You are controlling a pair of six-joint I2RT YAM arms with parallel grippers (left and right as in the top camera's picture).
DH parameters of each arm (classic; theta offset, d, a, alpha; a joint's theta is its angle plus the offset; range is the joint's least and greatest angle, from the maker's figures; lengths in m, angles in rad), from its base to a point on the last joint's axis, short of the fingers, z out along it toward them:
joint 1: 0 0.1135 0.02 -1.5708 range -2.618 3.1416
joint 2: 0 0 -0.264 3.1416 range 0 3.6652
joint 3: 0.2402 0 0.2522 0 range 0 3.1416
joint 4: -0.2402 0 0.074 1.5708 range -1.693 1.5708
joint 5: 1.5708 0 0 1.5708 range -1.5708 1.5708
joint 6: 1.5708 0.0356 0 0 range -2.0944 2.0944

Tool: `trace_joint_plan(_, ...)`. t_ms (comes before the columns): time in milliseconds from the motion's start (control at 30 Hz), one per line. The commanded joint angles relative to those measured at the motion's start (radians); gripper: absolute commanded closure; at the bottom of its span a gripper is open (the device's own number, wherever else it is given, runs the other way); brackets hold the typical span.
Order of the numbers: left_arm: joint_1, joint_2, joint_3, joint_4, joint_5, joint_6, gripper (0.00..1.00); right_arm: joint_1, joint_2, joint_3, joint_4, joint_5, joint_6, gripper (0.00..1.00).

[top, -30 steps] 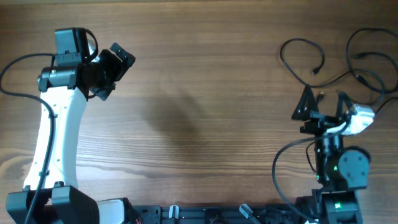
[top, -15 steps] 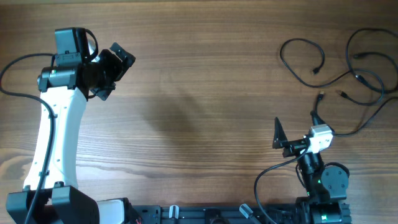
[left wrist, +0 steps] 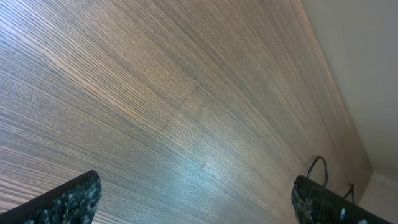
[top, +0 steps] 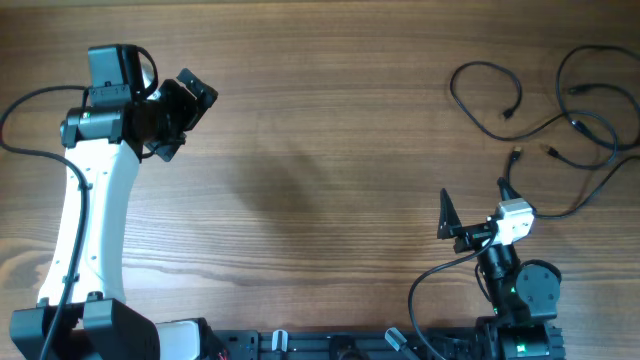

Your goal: Untangle cables

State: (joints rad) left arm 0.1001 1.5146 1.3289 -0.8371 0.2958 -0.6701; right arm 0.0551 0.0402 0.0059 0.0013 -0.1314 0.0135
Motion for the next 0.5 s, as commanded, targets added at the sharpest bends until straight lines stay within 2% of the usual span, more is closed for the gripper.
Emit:
trace_joint_plan(0,0.005,0.006,0.006,0.002,-0.007,0.012,0.0,-0.003,0.004,0.0,0.007,-0.016,0.013,0.0)
trace_joint_plan(133,0.002,-0.02,0.006,0.003,-0.013,0.012,0.0,-0.003,0.004,0.0,0.007,-0.016,0.013,0.0)
trace_joint_plan(167,0.002,-0.037,0.005,0.007,-0.017,0.026,0.0,-0.003,0.004,0.0,0.007,-0.016,0.013,0.0)
trace_joint_plan(200,-0.005,-0.06,-0.007,0.038,-0.016,0.09,0.0,-0.003,0.004,0.0,0.007,-0.016,0.013,0.0)
trace_joint_plan(267,-0.031,-0.121,-0.065,0.133,0.011,0.272,0.0,-0.003,0.004,0.0,0.007,-0.016,0.013,0.0)
trace_joint_plan(333,-0.058,-0.192,-0.157,0.23,0.037,0.405,0.0,-0.003,0.004,0.0,0.007,-0.016,0.013,0.0)
trace_joint_plan(400,-0.087,-0.332,-0.359,0.438,0.058,0.501,0.0,-0.003,0.004,0.0,0.007,-0.016,0.013,0.0)
trace_joint_plan(467,-0.087,-0.438,-0.519,0.61,0.075,0.51,0.0,-0.003,0.004,0.0,0.007,-0.016,0.013,0.0)
